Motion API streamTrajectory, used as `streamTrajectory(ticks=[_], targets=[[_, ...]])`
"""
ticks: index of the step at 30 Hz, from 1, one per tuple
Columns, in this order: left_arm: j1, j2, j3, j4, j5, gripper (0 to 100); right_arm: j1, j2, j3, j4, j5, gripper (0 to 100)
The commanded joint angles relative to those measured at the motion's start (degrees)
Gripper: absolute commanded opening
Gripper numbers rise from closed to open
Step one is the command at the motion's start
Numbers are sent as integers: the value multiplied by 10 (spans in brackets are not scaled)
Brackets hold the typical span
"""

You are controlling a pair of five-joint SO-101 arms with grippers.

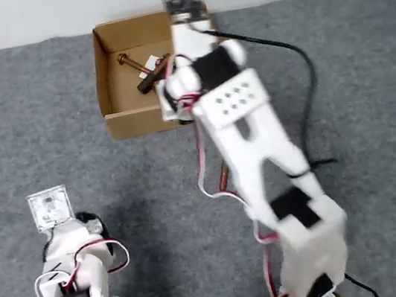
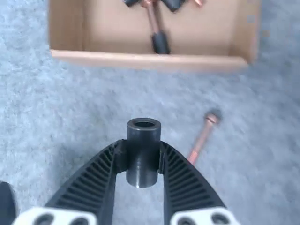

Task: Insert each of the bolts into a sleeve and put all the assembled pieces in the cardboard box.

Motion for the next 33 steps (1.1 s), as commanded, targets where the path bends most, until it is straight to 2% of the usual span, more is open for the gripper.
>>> streamTrajectory(ticks=[1,6,9,17,22,27,33], targets=[[31,-1,-94,-1,20,7,37,-152,91,23,0,8],[130,2,-170,73,27,6,119,-279,195,23,0,8],[158,47,-206,98,68,6,173,-358,258,23,-2,8],[254,349,-375,123,76,6,232,-550,447,22,-4,8],[319,525,-490,142,131,6,255,-675,557,22,-3,8],[355,673,-589,136,151,7,291,-793,651,22,1,8],[360,838,-702,141,150,8,322,-907,724,22,0,8]])
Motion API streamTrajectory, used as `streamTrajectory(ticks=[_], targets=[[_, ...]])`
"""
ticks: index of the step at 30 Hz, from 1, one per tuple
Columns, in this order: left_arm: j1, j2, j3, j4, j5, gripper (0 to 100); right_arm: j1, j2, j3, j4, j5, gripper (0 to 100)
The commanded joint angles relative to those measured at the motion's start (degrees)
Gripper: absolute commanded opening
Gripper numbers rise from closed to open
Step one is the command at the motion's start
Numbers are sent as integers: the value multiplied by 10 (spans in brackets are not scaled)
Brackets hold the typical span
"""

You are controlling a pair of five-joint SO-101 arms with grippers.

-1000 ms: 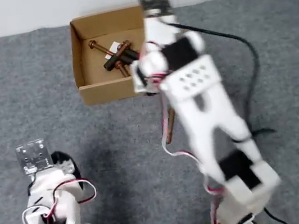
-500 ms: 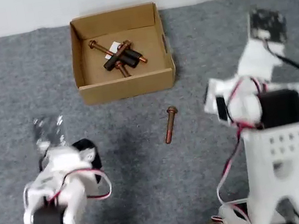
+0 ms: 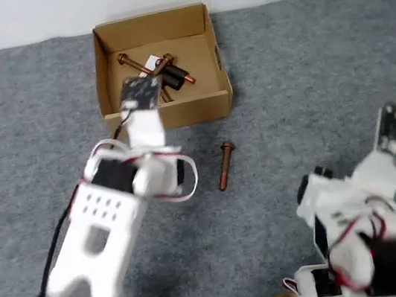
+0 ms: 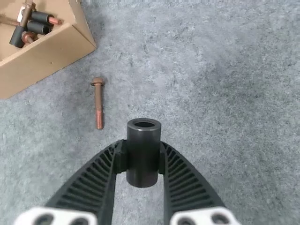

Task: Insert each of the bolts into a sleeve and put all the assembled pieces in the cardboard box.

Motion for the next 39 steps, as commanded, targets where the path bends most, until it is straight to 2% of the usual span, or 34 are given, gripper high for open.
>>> streamTrajectory(ticks=[1,7,13,18,27,39], targets=[[3,88,-80,4,4,8,31,-52,20,21,1,8],[27,202,-168,5,4,16,42,-111,46,21,1,8],[52,281,-237,1,7,151,42,-126,47,21,2,8],[53,348,-313,4,7,153,42,-124,49,18,2,8],[93,491,-410,1,7,155,42,-124,50,18,2,8],[91,662,-556,5,4,152,41,-125,50,19,2,8]])
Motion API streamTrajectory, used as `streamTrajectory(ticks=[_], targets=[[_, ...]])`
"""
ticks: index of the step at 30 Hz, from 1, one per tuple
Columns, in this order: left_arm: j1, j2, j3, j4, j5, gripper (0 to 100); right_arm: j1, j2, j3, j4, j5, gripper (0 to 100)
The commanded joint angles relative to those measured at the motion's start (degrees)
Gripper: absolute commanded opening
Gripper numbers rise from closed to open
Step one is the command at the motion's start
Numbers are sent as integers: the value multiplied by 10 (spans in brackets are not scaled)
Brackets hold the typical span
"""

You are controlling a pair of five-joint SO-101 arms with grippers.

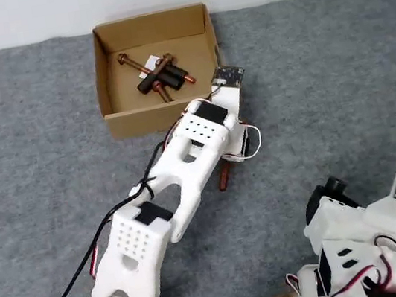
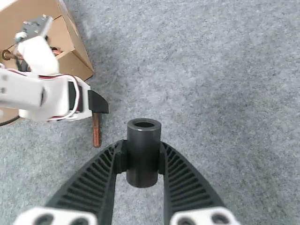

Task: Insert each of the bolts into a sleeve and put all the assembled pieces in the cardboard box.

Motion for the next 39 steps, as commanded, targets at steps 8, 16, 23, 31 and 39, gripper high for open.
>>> streamTrajectory(ticks=[8,16,23,31,39], targets=[[-1,47,-96,72,4,98,6,-1,-2,19,2,8],[4,56,-174,165,5,4,3,-3,-2,19,2,8],[0,42,-371,261,6,4,1,-3,-2,18,2,8],[38,-86,-384,260,6,4,1,-3,-2,18,25,8],[37,-265,-327,261,2,4,-73,-6,-2,15,22,8]])
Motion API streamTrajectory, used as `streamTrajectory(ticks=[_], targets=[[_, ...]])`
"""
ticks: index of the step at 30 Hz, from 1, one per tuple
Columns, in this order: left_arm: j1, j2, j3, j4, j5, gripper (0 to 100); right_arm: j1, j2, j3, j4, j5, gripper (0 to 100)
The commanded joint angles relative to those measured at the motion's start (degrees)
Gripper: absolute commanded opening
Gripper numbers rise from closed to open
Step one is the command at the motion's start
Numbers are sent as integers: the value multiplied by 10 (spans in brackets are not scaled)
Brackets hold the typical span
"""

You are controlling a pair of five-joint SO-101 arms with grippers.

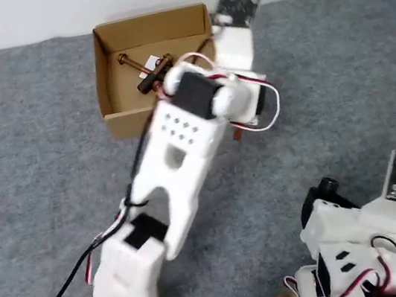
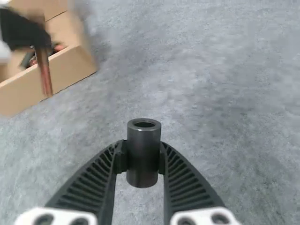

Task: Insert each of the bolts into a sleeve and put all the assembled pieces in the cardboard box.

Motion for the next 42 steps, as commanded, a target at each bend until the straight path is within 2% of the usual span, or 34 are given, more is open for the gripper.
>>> streamTrajectory(ticks=[1,9,16,25,31,36,39,42], targets=[[-16,-134,50,13,2,4,-30,0,2,7,3,8],[-64,-408,296,7,-18,4,-45,4,80,-71,16,8],[-114,-614,497,-81,-25,4,-122,-1,116,-147,27,8],[-123,-872,806,-221,-25,5,-263,-1,215,-278,25,8],[-123,-1082,998,-297,-121,5,-366,-1,248,-342,27,8],[-127,-1198,1070,-299,-130,5,-443,-1,249,-361,28,8],[-127,-1216,1075,-299,-127,5,-491,1,250,-378,40,8],[-127,-1216,1068,-299,-91,5,-521,0,250,-400,77,8]])
